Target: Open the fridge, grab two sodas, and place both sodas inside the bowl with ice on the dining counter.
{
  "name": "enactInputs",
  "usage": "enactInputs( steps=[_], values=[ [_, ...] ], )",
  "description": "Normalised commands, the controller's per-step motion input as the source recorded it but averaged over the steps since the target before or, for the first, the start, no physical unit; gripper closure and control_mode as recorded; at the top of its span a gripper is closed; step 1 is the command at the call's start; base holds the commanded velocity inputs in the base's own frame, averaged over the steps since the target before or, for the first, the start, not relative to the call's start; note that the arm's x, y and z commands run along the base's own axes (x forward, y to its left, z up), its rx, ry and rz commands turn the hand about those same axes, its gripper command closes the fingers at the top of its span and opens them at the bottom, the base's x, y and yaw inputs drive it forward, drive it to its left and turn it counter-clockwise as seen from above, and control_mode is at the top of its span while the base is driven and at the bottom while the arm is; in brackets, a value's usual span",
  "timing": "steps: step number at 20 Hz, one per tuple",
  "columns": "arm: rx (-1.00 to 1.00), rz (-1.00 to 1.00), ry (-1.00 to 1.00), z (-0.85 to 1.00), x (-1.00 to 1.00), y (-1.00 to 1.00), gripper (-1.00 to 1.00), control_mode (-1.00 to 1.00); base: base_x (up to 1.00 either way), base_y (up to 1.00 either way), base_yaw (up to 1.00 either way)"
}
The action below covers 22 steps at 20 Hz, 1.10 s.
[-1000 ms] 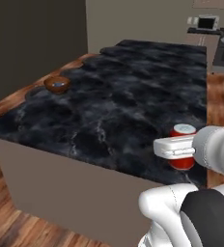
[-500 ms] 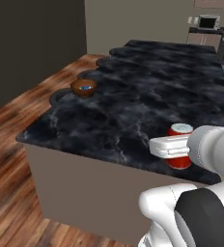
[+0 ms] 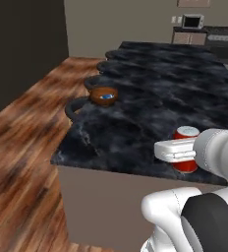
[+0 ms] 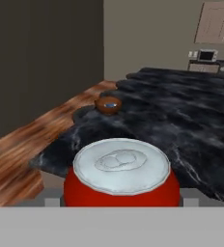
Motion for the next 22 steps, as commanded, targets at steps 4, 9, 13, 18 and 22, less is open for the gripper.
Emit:
enactInputs(
  steps=[4,9,13,18,22],
  values=[
    [0.00,0.00,0.00,0.00,0.00,0.00,1.00,1.00,0.28,0.85,-0.44],
    [0.00,0.00,0.00,0.00,0.00,0.00,1.00,1.00,0.14,0.75,-0.48],
    [0.00,0.00,0.00,0.00,0.00,0.00,1.00,1.00,0.14,0.75,-0.48],
    [0.00,0.00,0.00,0.00,0.00,0.00,1.00,1.00,0.07,0.80,-0.46],
    [0.00,0.00,0.00,0.00,0.00,0.00,1.00,1.00,0.00,0.92,-0.41]
  ],
)
